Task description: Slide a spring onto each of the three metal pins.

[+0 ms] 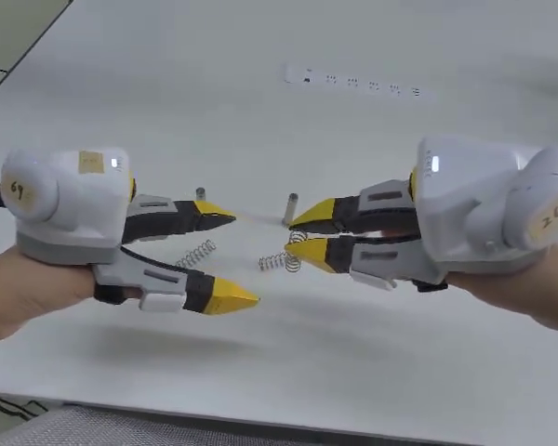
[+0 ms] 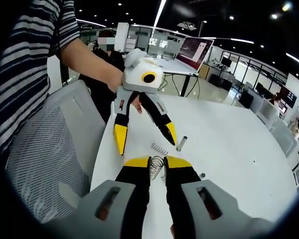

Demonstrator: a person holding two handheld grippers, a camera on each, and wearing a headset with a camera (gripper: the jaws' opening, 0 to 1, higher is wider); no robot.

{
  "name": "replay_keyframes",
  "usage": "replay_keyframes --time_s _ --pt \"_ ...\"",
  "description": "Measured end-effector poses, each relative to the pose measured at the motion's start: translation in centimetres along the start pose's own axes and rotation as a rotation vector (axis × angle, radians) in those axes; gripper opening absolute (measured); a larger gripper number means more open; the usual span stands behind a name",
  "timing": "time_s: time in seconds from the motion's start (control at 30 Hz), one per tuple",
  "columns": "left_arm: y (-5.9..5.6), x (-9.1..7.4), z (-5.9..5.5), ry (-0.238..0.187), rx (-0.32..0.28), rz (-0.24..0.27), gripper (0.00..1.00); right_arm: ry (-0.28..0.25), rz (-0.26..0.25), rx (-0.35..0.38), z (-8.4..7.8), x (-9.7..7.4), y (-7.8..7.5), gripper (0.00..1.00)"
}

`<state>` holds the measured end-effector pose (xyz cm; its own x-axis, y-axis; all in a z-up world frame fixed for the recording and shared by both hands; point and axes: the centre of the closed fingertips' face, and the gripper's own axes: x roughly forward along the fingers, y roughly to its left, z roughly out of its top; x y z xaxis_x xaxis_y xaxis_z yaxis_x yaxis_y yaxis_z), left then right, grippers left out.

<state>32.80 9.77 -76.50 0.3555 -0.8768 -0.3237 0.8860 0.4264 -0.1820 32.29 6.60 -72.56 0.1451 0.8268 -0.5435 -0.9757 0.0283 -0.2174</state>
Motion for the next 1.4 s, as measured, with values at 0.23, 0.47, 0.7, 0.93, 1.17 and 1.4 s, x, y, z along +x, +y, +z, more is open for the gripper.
replay_keyframes --time_s 0.23,0.47,0.7,0.93,1.17,1.4 --pt "0.9 -1.8 -1.0 0.001 0.006 0.065 0.89 0.008 -0.022 0.003 -0.5 -0.3 -0.5 0.12" --pt "2.2 -3.3 -0.7 -0.045 -0.004 0.140 0.97 0.012 -0.038 0.011 -0.9 -0.4 -0.7 0.12" --pt "2.6 -3.9 -0.8 -0.045 0.005 0.171 0.97 0.020 -0.057 0.014 -1.3 -0.5 -0.8 0.12" --pt "2.6 -4.5 -1.2 -0.055 -0.018 0.191 0.97 0.043 -0.089 0.042 -3.1 -1.0 -1.1 0.12" --pt "2.8 -4.8 -1.2 -0.061 -0.029 0.202 0.97 0.078 -0.205 0.083 -5.6 -2.7 -3.9 0.12" --pt "3.0 -5.0 -1.2 -0.063 -0.028 0.212 0.97 0.096 -0.333 0.126 -7.0 -4.7 -7.4 0.12"
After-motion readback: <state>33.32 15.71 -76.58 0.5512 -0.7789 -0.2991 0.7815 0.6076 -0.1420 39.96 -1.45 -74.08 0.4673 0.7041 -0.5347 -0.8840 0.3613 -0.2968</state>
